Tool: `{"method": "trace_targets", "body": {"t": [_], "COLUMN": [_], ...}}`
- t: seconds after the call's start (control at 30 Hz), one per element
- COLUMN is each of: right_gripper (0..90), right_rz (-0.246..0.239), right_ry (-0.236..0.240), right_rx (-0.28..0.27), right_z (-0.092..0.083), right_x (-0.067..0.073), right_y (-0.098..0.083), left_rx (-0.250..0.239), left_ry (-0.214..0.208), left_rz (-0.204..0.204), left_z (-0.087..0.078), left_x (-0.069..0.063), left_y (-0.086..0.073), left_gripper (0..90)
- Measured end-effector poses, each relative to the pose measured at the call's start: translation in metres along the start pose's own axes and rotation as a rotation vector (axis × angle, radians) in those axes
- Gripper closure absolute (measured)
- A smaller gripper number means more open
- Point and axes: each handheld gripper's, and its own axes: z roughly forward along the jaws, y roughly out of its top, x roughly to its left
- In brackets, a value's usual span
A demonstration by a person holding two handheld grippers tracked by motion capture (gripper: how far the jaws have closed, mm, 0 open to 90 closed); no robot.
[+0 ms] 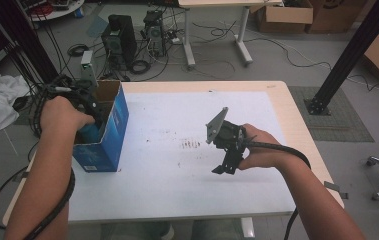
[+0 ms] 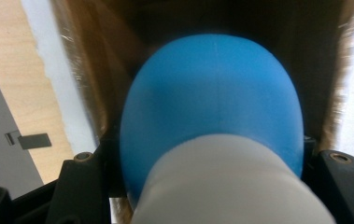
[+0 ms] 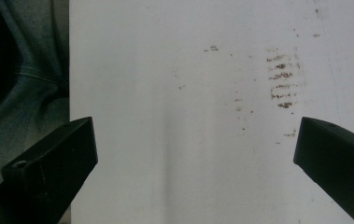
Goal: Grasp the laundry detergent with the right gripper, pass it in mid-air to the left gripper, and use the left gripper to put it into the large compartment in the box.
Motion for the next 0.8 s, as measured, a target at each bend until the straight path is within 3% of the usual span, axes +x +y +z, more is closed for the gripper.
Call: {"method": "trace_targets", "body": {"t": [0.27,0.47,0.8], "right_gripper": [0.0,0.0,0.0], "right_rz": [0.001,0.004,0.003], "right_ry": [0.005,0.006,0.007], "right_rx": [-0.005,-0.006,-0.009], "right_z": [0.002,0.003,0.004], "right_x": [0.000,0.000,-0.001], "right_y": [0.001,0.001,0.002], "left_rx": [0.004,-0.012,0.002], "left_ry": [-0.003,-0.011,0.005], "left_rz": [0.001,0.000,0.001], "left_z": [0.018,0.019,0.019], "left_x": [0.001,0.003,-0.001], "left_y": [0.000,-0.002,-0.002], "left_gripper": [39.1,39.0,38.7]}}
